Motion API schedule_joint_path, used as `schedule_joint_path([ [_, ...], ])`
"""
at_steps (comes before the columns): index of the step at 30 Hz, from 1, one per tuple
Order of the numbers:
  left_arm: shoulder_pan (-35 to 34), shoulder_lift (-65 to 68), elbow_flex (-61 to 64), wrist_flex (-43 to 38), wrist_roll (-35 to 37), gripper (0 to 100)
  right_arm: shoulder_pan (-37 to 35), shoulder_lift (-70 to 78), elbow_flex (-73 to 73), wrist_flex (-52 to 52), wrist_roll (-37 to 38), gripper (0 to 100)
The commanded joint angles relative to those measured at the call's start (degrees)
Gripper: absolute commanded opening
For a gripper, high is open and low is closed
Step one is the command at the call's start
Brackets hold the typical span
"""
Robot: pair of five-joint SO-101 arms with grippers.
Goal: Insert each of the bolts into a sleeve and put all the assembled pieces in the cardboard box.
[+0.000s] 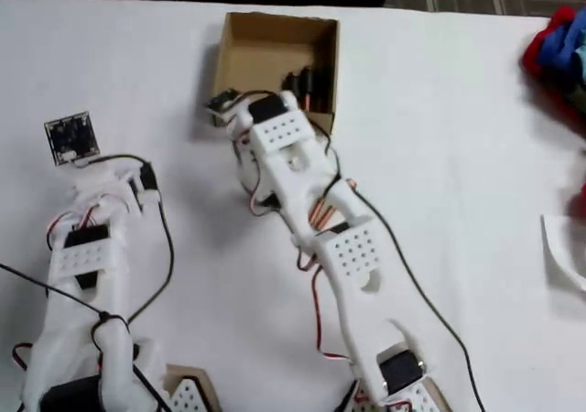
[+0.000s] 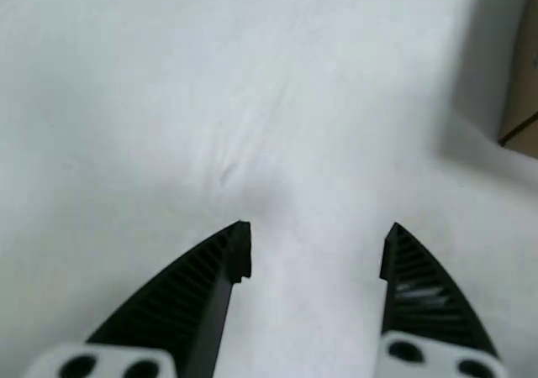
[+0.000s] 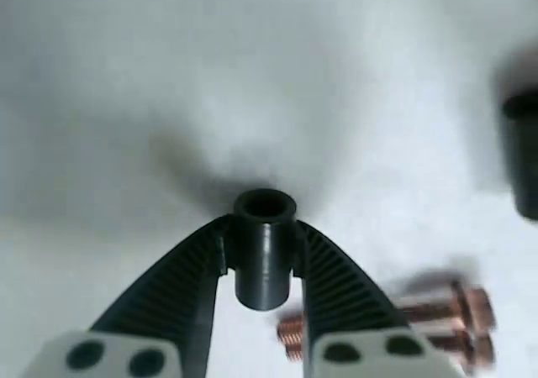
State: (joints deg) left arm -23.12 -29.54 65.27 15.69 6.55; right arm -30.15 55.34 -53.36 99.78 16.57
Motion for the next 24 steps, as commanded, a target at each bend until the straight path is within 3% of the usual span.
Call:
schedule_joint_path([
  [1,-0.26,-1.85,-0.48,-0.97,0.44,26,4.18,-17.19,3.16,1.63,-0.53,2.2],
  [7,1.76,-2.11,-0.92,0.44,-0.88,26,11.74,-47.52,26.46,-0.92,-0.18,2.2],
  [11,9.93,-1.58,-7.25,10.81,-7.82,26,22.29,-65.27,52.57,-18.77,0.0,2.2],
  [14,16.79,-0.26,-14.81,20.92,-9.23,26,27.21,-75.3,70.77,-32.22,0.0,2.1],
  [20,31.03,12.92,-36.7,39.74,-9.49,26,33.1,-79.6,89.14,-47.08,-5.54,2.1],
  [24,35.16,25.41,-52.97,48.18,-9.23,26,38.81,-78.46,93.1,-54.2,-11.69,2.1],
])
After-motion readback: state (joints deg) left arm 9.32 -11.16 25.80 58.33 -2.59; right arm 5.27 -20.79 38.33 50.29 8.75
